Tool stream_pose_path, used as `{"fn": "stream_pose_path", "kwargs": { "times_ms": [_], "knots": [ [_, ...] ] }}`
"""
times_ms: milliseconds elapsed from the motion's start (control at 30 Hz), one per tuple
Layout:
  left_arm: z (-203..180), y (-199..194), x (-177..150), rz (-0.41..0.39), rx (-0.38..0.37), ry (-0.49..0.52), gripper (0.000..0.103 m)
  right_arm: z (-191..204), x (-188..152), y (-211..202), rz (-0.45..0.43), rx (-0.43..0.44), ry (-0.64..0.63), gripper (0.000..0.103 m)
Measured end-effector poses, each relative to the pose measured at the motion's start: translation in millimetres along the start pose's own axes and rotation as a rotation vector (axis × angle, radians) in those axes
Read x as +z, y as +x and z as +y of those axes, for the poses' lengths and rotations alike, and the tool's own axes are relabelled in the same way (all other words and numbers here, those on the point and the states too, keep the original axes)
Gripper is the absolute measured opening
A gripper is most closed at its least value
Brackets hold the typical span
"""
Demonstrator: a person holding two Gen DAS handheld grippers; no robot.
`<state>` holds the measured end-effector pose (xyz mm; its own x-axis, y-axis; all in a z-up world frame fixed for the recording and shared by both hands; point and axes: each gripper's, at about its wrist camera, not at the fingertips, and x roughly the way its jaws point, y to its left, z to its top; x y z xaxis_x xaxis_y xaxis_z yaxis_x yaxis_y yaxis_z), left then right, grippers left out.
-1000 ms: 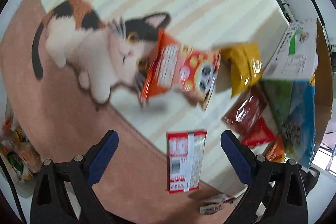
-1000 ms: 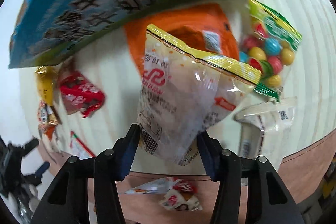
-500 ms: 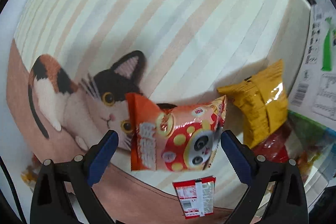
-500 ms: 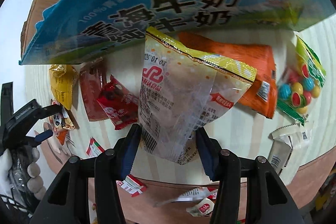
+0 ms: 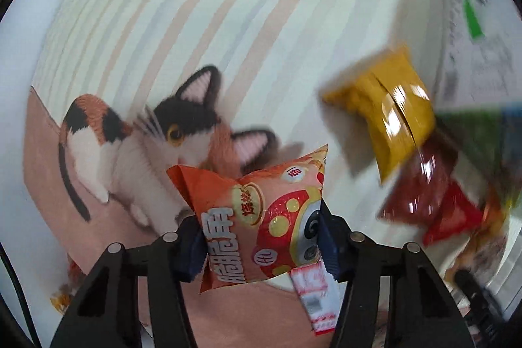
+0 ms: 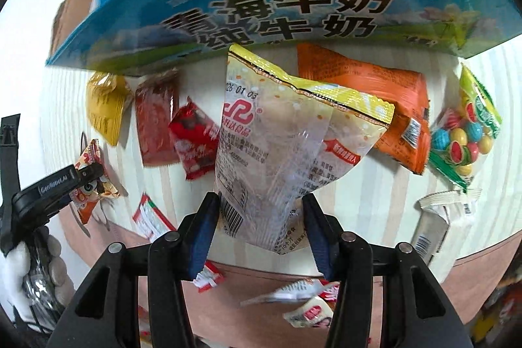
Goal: Organize snacks
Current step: 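Carry both bags into the cardboard box and open both grippers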
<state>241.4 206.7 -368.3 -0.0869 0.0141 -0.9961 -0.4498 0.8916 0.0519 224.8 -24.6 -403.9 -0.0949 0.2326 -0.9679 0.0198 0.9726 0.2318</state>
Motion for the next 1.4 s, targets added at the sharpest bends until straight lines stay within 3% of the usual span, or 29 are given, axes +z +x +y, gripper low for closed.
{"fn": "stream_pose_path", "kwargs": {
  "times_ms": [133, 400, 633, 800, 1000, 1167, 1400],
  "knots": [
    [-11, -14, -36, -0.018, -0.012, 0.051, 0.054, 0, -16, -16, -0.027, -0.021, -0.061, 0.054],
    [-46, -73, -95, -0.097, -0.128, 0.166, 0.054, -4, -44, -60, -0.092, -0.037, -0.148, 0.054],
    [-75, -144, -111, -0.188, -0.243, 0.239, 0.054, -19, -47, -125, -0.144, 0.030, -0.141, 0.054],
    [-113, -186, -73, -0.219, -0.280, 0.300, 0.054, -31, -11, -172, -0.201, 0.054, -0.125, 0.054],
    [-175, -194, -3, -0.214, -0.224, 0.374, 0.054, -44, 77, -210, -0.237, -0.035, -0.132, 0.054],
    [-219, -178, 56, -0.182, -0.139, 0.420, 0.054, -51, 147, -206, -0.195, -0.138, -0.158, 0.054],
    [-244, -139, 118, -0.105, -0.070, 0.415, 0.054, -70, 219, -174, -0.111, -0.220, -0.156, 0.054]
  ]
}}
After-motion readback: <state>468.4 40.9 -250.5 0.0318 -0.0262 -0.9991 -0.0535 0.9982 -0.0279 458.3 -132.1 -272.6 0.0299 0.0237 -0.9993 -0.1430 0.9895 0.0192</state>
